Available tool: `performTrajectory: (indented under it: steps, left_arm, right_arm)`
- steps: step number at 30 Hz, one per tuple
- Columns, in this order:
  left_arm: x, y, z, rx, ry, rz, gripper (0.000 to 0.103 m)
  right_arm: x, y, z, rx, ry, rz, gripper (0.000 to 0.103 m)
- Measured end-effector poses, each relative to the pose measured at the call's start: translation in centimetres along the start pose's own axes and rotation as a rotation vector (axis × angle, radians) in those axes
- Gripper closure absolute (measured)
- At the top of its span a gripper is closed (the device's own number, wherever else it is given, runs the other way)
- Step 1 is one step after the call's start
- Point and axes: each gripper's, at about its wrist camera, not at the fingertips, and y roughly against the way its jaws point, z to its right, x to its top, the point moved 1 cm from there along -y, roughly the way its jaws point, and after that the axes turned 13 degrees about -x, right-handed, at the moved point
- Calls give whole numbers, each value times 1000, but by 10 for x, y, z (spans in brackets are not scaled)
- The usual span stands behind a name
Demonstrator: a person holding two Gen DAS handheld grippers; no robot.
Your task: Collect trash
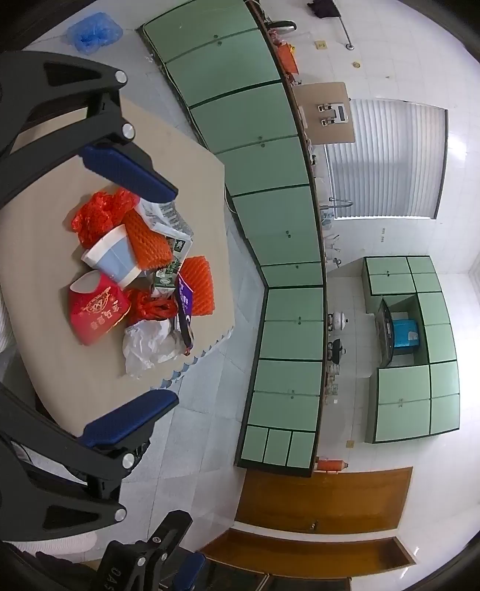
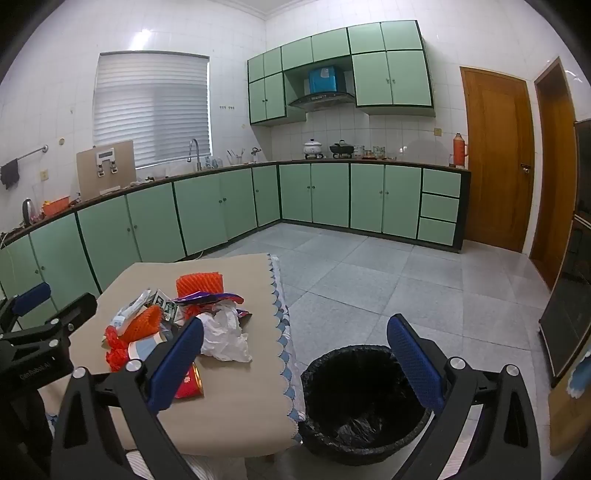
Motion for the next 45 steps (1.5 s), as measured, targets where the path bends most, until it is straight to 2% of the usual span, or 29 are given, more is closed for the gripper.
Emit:
performTrajectory:
  steps: [45]
  left_arm:
    - [0,0,-7,3,0,-4,5]
  right_arm:
    - [2,-1,2,4,-12,-1,6]
